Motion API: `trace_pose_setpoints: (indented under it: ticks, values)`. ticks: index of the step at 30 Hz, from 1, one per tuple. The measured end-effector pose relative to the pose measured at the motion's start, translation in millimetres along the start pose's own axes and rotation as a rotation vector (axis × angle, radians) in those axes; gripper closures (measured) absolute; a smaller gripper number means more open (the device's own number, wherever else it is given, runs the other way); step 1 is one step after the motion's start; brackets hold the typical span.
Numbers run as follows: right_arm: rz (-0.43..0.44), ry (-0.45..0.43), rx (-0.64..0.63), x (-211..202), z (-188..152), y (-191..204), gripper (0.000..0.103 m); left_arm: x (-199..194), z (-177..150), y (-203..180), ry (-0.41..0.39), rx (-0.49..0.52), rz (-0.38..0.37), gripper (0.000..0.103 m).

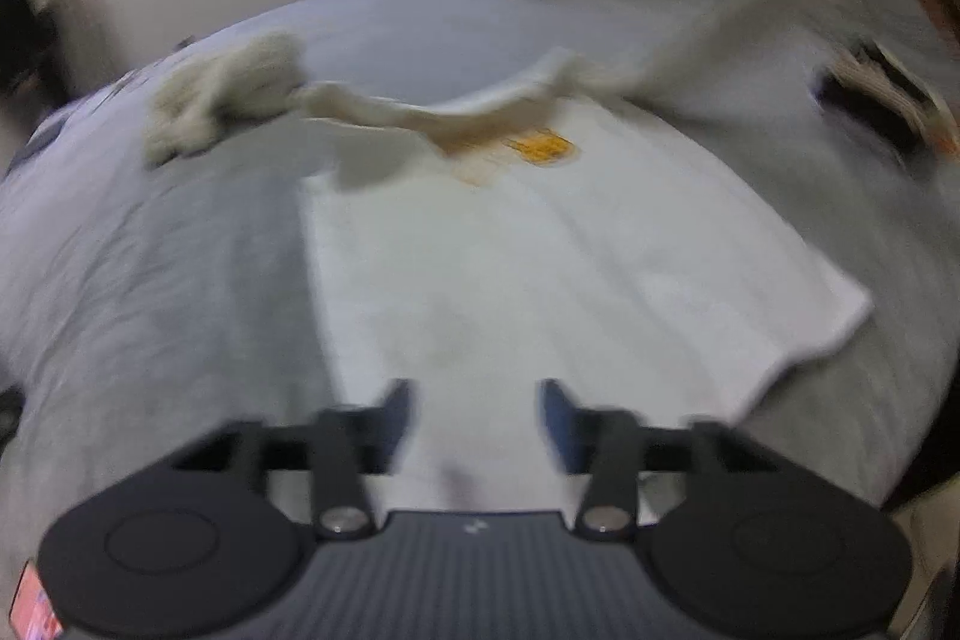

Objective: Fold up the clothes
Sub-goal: 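Lower the shirt onto the bed with both grippers and open them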

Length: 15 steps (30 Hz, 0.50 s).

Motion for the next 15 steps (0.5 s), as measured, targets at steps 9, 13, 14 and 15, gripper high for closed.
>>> trace_pose_setpoints:
  ticks: [9,13,14,15]
  values:
    - [-0.173,0.219,0.301,106,-24,-47,0.085,39,-34,-35,0.132,0.222,0.001,0.031]
    - [-0.032,0.262,0.375,98,-55,-19,0.085,30,-30,-29,0.135,0.147,-0.063,0.082]
    - [0.004,0.277,0.402,94,-62,-13,0.085,26,-29,-29,0.129,0.138,-0.062,0.095]
    - [0.039,0.291,0.428,90,-69,-7,0.085,22,-27,-28,0.124,0.128,-0.061,0.098]
Point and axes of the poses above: each gripper's, at about its wrist camera, not at the fingertips, and x roughly the way its jaws point, y to its left, z to its top, the point moved 8 cm from there along x, roughly the way its jaws point, and after that the axes turned 11 degrees about -z, right-handed, at the moved point
